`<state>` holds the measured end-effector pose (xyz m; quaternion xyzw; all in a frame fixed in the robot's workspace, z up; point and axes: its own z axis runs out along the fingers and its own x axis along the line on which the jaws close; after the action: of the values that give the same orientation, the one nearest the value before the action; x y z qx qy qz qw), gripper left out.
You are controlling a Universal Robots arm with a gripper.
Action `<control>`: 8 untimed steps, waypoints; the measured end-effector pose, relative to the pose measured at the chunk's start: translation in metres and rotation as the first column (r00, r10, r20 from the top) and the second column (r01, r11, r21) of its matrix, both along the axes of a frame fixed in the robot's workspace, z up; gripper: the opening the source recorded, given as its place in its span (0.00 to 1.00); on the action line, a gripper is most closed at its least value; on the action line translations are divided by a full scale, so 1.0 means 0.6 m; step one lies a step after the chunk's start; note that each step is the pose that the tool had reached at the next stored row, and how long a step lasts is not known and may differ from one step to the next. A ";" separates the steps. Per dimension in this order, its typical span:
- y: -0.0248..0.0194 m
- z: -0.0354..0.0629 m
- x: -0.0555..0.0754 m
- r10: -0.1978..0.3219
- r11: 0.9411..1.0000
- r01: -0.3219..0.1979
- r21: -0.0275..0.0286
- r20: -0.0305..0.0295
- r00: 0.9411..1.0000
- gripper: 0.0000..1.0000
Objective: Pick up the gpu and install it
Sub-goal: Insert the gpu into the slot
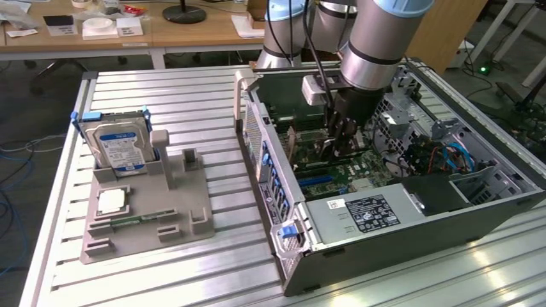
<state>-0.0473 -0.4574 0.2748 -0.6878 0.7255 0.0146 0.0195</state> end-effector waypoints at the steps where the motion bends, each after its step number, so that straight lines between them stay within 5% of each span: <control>1: 0.0000 0.000 0.000 0.000 1.000 0.000 0.000 0.000 1.000 0.28; 8: -0.0001 -0.009 -0.003 0.000 1.000 0.000 -0.006 0.000 1.000 0.28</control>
<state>-0.0492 -0.4574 0.2692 -0.6878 0.7256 0.0126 0.0175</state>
